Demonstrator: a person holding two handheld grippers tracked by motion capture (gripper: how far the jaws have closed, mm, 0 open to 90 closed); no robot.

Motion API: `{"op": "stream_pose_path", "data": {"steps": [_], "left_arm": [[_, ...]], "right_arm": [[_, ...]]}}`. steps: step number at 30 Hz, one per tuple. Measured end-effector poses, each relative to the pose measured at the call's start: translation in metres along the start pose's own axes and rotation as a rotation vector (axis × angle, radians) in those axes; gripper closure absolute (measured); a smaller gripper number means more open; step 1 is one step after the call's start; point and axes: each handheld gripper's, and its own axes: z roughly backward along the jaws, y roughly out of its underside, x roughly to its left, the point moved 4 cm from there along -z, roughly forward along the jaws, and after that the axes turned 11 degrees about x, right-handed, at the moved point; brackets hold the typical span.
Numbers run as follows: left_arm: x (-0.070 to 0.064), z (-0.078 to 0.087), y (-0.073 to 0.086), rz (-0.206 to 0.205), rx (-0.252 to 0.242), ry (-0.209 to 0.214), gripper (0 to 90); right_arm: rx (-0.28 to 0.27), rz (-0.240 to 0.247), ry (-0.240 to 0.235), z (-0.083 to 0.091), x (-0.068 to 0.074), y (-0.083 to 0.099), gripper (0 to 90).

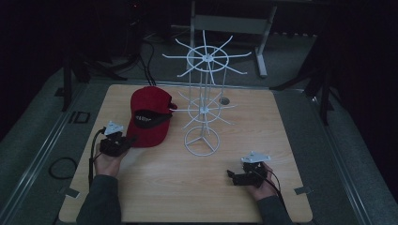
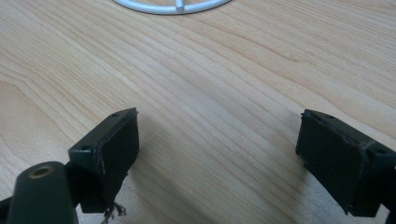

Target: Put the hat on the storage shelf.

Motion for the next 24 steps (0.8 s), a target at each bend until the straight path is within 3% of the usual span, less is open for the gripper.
{"op": "stream_pose_path", "data": {"steps": [15,24], "left_arm": [[-0.005,0.019,-0.025,-0.009,-0.080,-0.055,86.1],[-0.011,0.029,-0.032,-0.022,-0.115,-0.057,86.1]], "right_arm": [[0.000,0.000,0.000,0.000,0.000,0.000,13.1],[-0.001,-0.001,0.000,0.000,0.000,0.000,13.1]]}}
